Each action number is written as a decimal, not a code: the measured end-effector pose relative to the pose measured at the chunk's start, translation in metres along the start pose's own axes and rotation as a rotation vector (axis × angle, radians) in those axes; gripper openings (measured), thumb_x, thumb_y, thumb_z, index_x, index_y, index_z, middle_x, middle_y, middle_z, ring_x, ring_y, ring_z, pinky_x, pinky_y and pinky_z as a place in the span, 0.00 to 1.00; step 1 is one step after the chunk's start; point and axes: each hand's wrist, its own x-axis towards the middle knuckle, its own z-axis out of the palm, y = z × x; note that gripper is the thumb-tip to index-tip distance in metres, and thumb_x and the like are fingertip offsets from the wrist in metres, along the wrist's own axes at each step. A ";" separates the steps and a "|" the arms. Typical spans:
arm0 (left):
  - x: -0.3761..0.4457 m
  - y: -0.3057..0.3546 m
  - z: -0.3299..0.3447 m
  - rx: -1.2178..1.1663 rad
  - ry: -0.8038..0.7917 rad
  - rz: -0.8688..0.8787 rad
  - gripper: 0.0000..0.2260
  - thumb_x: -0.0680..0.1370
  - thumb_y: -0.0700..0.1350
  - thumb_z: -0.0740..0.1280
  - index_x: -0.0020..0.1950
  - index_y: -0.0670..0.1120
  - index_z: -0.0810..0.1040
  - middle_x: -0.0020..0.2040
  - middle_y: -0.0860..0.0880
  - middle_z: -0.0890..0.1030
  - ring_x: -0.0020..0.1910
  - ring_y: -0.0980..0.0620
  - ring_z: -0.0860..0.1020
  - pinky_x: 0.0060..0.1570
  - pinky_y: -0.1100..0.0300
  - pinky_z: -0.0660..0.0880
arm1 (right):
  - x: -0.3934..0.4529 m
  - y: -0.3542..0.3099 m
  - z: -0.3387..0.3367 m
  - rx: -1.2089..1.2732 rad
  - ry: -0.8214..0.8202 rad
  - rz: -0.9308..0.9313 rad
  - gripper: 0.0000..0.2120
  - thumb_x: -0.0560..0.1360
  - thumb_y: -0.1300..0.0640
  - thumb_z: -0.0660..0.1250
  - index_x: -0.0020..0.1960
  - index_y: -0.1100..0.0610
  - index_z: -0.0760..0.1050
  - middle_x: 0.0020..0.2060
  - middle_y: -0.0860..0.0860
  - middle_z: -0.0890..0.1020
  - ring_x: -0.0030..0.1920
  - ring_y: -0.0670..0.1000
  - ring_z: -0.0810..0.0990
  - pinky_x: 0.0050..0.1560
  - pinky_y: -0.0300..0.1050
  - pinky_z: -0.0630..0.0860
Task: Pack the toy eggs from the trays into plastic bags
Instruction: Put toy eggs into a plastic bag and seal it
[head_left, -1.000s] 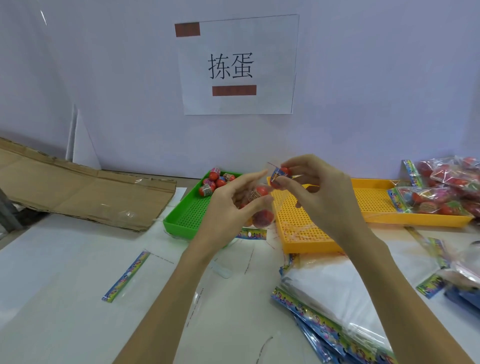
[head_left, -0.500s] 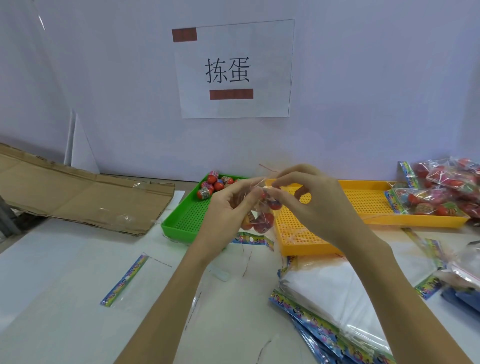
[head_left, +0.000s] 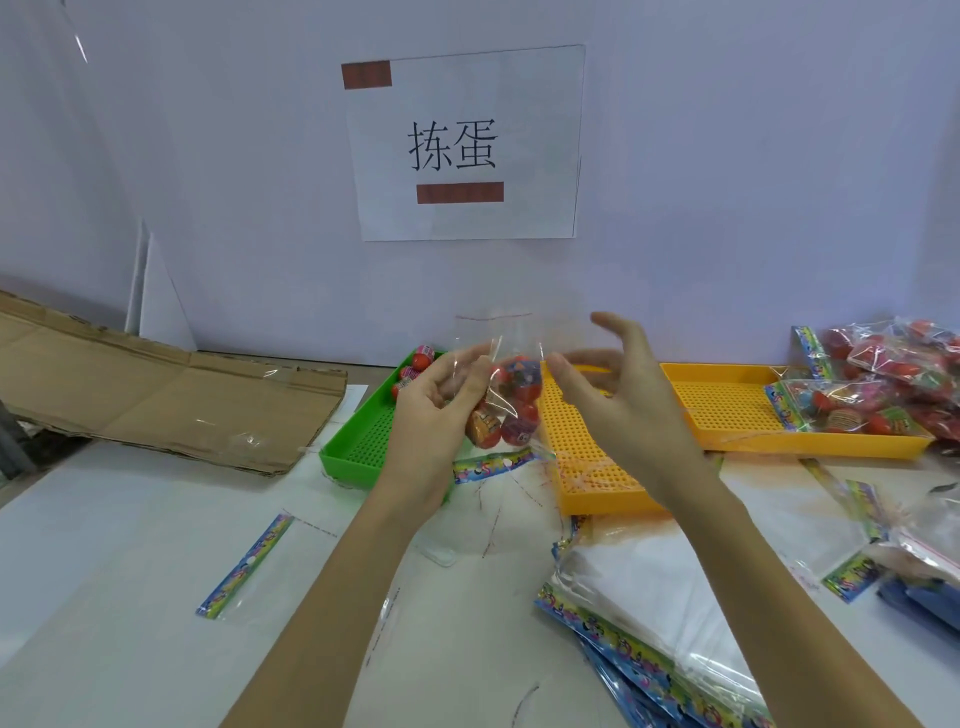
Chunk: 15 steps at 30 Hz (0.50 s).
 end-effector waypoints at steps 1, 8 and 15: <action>0.000 0.001 0.000 -0.044 0.007 -0.012 0.18 0.79 0.51 0.69 0.68 0.47 0.81 0.55 0.45 0.87 0.55 0.45 0.86 0.51 0.52 0.85 | -0.001 0.000 0.003 0.089 -0.044 0.069 0.29 0.78 0.41 0.69 0.75 0.51 0.68 0.51 0.42 0.86 0.52 0.43 0.86 0.55 0.45 0.82; -0.002 -0.002 0.007 -0.147 -0.018 -0.035 0.16 0.80 0.44 0.70 0.68 0.43 0.78 0.57 0.43 0.87 0.52 0.48 0.86 0.46 0.57 0.83 | -0.004 0.010 0.012 0.181 -0.124 0.140 0.10 0.80 0.53 0.71 0.58 0.57 0.84 0.46 0.50 0.89 0.48 0.47 0.88 0.56 0.50 0.84; -0.002 -0.004 0.003 -0.091 0.102 -0.018 0.09 0.83 0.40 0.67 0.58 0.34 0.81 0.52 0.41 0.88 0.52 0.44 0.87 0.49 0.56 0.83 | -0.002 0.009 -0.002 0.283 -0.232 0.222 0.12 0.79 0.48 0.71 0.60 0.51 0.81 0.47 0.49 0.89 0.48 0.49 0.88 0.44 0.42 0.84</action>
